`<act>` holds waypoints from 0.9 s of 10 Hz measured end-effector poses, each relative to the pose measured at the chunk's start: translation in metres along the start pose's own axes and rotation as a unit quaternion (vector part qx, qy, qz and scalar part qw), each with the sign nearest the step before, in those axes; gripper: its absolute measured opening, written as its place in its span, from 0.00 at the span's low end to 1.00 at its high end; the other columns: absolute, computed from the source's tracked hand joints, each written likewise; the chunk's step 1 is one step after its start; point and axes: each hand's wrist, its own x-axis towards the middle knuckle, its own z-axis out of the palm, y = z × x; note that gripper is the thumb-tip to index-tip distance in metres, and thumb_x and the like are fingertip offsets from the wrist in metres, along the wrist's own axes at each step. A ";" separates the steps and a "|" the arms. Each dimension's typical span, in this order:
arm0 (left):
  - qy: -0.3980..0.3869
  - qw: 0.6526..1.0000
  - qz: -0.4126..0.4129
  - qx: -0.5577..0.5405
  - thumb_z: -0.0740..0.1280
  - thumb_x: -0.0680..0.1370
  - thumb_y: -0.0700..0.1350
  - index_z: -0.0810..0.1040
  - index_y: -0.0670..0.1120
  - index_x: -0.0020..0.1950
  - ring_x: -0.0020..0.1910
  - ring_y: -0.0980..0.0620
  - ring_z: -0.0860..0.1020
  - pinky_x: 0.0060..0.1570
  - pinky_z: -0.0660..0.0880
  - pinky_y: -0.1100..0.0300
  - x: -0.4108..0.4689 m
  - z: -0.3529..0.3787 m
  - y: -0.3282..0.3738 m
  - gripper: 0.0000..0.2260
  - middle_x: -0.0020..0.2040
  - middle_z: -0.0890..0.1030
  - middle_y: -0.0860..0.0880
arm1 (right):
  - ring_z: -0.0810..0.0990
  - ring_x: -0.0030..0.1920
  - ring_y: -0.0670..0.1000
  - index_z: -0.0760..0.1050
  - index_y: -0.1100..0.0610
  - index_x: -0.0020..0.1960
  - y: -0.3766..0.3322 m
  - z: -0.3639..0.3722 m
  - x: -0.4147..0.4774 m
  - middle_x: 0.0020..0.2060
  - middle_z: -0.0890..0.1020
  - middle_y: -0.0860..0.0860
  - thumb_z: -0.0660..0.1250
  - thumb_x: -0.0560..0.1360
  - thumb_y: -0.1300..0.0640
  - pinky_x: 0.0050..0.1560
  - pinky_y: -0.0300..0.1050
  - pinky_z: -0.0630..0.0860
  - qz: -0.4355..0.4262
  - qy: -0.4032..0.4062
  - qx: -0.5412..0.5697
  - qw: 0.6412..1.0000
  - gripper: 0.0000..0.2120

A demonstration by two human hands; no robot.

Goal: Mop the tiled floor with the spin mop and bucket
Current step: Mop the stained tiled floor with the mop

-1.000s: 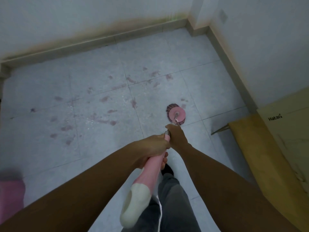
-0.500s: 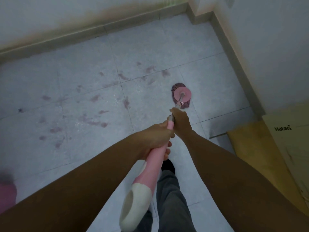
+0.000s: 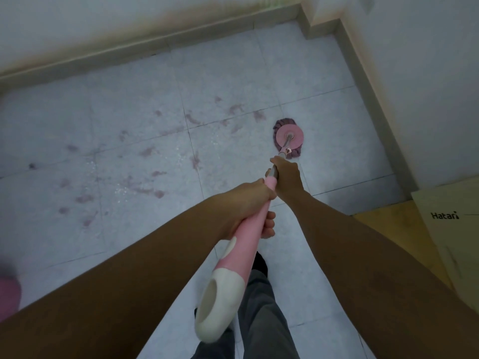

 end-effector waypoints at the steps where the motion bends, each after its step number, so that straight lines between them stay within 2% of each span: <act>1: 0.027 0.996 -0.012 0.085 0.61 0.82 0.57 0.67 0.47 0.61 0.27 0.49 0.77 0.23 0.78 0.60 -0.023 -0.003 -0.024 0.16 0.41 0.78 0.42 | 0.74 0.65 0.58 0.71 0.58 0.68 -0.010 0.008 -0.035 0.64 0.76 0.58 0.64 0.76 0.62 0.67 0.54 0.72 0.016 -0.021 0.009 1.000 0.21; 2: 0.048 0.992 -0.018 0.118 0.60 0.81 0.62 0.69 0.47 0.62 0.25 0.51 0.76 0.22 0.75 0.64 -0.053 -0.018 -0.055 0.20 0.40 0.78 0.44 | 0.79 0.59 0.58 0.74 0.62 0.65 -0.031 0.024 -0.078 0.59 0.81 0.59 0.67 0.73 0.64 0.62 0.52 0.76 -0.016 -0.006 0.011 1.000 0.20; 3: 0.055 0.991 -0.011 0.124 0.61 0.81 0.60 0.69 0.48 0.64 0.22 0.53 0.75 0.22 0.73 0.65 -0.087 -0.037 -0.092 0.19 0.38 0.76 0.45 | 0.78 0.58 0.54 0.74 0.65 0.64 -0.052 0.052 -0.139 0.56 0.80 0.56 0.68 0.74 0.64 0.62 0.52 0.75 -0.035 -0.011 0.036 0.999 0.19; 4: 0.061 0.989 -0.008 0.135 0.60 0.81 0.57 0.68 0.46 0.64 0.22 0.54 0.72 0.21 0.71 0.67 -0.118 -0.054 -0.131 0.18 0.35 0.75 0.46 | 0.79 0.59 0.61 0.74 0.68 0.63 -0.070 0.079 -0.189 0.56 0.81 0.63 0.69 0.74 0.61 0.63 0.57 0.74 -0.060 -0.014 0.019 0.998 0.19; 5: 0.047 0.989 -0.008 0.138 0.64 0.81 0.48 0.71 0.43 0.63 0.22 0.53 0.72 0.22 0.71 0.66 -0.138 -0.073 -0.159 0.14 0.34 0.74 0.45 | 0.78 0.48 0.55 0.75 0.69 0.52 -0.089 0.097 -0.223 0.46 0.80 0.65 0.67 0.76 0.61 0.56 0.58 0.76 -0.094 -0.029 0.032 0.995 0.11; 6: 0.022 0.991 0.000 0.130 0.67 0.78 0.38 0.71 0.40 0.61 0.23 0.52 0.73 0.23 0.72 0.64 -0.146 -0.089 -0.176 0.12 0.34 0.75 0.43 | 0.74 0.46 0.53 0.75 0.70 0.53 -0.099 0.110 -0.235 0.48 0.80 0.68 0.64 0.77 0.63 0.55 0.50 0.73 -0.108 -0.050 0.022 0.993 0.10; 7: 0.013 0.996 0.009 0.089 0.68 0.78 0.36 0.70 0.44 0.61 0.25 0.49 0.80 0.25 0.77 0.61 -0.142 -0.095 -0.187 0.14 0.39 0.78 0.40 | 0.69 0.44 0.49 0.75 0.67 0.48 -0.090 0.125 -0.232 0.44 0.79 0.65 0.63 0.78 0.64 0.49 0.43 0.66 -0.093 -0.059 0.003 0.994 0.06; 8: -0.008 0.997 0.016 0.073 0.67 0.79 0.38 0.67 0.52 0.59 0.23 0.53 0.77 0.24 0.75 0.63 -0.132 -0.095 -0.184 0.15 0.35 0.77 0.43 | 0.66 0.47 0.50 0.64 0.45 0.42 -0.089 0.125 -0.220 0.42 0.71 0.47 0.59 0.79 0.59 0.53 0.49 0.69 -0.083 -0.062 0.033 0.994 0.12; 9: -0.010 0.997 0.020 0.069 0.66 0.80 0.39 0.65 0.59 0.70 0.22 0.54 0.74 0.23 0.74 0.63 -0.111 -0.096 -0.164 0.24 0.33 0.76 0.44 | 0.62 0.57 0.48 0.59 0.37 0.51 -0.087 0.116 -0.195 0.56 0.64 0.47 0.59 0.79 0.59 0.69 0.47 0.62 -0.079 -0.077 -0.001 0.994 0.17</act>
